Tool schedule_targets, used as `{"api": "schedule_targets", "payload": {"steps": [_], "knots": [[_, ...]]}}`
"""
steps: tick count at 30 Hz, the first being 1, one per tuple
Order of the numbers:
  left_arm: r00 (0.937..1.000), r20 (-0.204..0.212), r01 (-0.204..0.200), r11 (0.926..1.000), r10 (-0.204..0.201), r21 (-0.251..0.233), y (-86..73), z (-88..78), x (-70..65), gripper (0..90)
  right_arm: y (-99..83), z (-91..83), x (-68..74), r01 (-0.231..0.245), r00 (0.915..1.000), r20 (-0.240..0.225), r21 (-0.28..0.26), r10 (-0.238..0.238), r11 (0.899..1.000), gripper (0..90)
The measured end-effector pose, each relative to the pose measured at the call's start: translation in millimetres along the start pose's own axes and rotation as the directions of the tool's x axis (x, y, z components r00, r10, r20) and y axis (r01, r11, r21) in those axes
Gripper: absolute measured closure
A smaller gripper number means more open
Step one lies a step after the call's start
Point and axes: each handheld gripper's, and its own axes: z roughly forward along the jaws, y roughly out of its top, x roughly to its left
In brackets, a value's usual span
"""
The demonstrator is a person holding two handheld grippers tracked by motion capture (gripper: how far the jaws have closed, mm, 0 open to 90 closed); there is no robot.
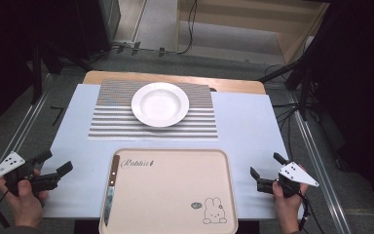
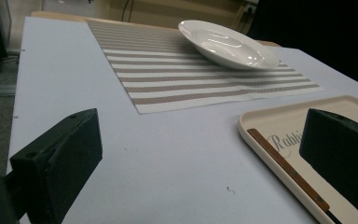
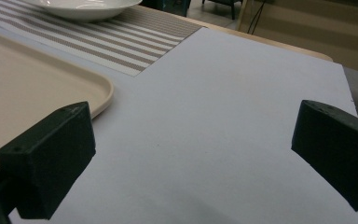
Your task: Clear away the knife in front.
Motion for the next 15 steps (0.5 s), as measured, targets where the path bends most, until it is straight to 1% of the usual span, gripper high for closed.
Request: {"api": "schedule_targets", "payload": {"steps": [2, 5, 11, 15], "knots": [[1.0, 0.005, -0.002, 1.0, 0.002, -0.005, -1.1, 0.6, -0.7, 0.0, 0.0, 0.1, 0.0, 0.001, 1.0, 0.0, 0.0, -0.001, 1.0, 0.0], [0.9999, 0.011, -0.01, 0.9999, 0.01, 0.006, -3.8, 3.3, -0.9, 0.0, 0.0, 0.0, 0.1, 0.001, 1.0, 0.001, -0.001, -0.001, 1.0, 0.0], [0.9999, 0.013, 0.0, 1.0, 0.001, -0.01, -5.0, 2.1, -0.5, 0.0, -0.1, -0.1, 0.3, 0.001, 1.0, 0.001, -0.001, -0.001, 1.0, 0.0], [1.0, 0.009, -0.001, 1.0, 0.001, -0.005, -5.1, 2.9, -0.6, 0.0, 0.0, -0.1, 0.4, 0.001, 1.0, 0.001, -0.001, -0.001, 1.0, 0.0]]}}
